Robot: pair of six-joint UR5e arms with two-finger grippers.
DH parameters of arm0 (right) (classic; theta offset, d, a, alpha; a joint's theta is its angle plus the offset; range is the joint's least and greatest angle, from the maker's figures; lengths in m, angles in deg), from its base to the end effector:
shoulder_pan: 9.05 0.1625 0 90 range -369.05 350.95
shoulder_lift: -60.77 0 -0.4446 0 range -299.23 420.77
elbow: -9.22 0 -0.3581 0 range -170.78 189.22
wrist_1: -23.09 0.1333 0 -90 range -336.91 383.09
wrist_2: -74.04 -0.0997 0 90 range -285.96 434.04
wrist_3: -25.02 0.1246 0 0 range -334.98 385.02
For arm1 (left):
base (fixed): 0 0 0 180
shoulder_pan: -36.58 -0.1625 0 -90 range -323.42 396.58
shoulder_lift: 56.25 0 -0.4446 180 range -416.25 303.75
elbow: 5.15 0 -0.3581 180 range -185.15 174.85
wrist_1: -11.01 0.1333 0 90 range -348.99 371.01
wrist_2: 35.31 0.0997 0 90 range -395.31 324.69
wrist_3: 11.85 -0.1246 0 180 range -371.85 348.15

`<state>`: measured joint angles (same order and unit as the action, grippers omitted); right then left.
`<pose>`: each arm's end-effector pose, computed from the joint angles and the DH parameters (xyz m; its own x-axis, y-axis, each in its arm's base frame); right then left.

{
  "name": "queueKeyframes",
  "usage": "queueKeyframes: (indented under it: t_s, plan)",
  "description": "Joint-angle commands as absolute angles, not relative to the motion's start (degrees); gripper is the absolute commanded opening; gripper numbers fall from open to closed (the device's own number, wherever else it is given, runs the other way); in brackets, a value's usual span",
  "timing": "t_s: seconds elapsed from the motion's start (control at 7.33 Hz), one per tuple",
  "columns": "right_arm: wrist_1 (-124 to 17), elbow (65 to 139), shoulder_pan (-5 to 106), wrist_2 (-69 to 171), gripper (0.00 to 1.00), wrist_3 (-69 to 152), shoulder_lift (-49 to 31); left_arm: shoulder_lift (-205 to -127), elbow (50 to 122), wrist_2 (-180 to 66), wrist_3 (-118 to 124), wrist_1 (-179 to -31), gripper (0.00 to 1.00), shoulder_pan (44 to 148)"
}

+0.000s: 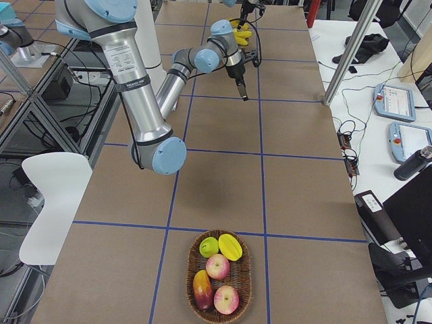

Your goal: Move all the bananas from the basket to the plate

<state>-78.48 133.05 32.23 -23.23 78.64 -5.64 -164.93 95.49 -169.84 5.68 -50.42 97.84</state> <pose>-0.3199 -0.4372 0.2828 0.7691 -0.1077 0.6300 -0.1615 0.9210 0.3546 0.2268 -0.5091 0.4958 0.7366 0.0705 -0.6726 -0.2715 0.9417 -0.1987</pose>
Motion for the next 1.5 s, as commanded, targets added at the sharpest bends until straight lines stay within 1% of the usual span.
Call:
queueKeyframes:
  t_s: [0.0,0.82,0.95,1.23,1.36]
  plan:
    - [-78.42,132.8,32.34,-23.35,1.0,78.63,-5.68,-165.41,90.4,-169.78,5.29,-55.86,0.0,97.84]
    - [-78.42,132.62,32.61,-23.35,1.0,78.63,-5.68,-166.99,85.99,-169.87,5.73,-58.69,0.0,97.84]
    - [-78.42,132.62,32.7,-23.35,1.0,78.72,-5.59,-167.08,85.99,-169.87,5.56,-58.78,0.04,97.84]
    - [-78.42,132.62,32.78,-23.35,1.0,78.81,-5.5,-167.26,86.42,-169.87,5.56,-58.69,0.72,97.93]
    - [-78.42,132.62,32.96,-23.35,1.0,78.81,-5.41,-167.26,86.6,-169.95,5.47,-58.69,0.99,97.93]
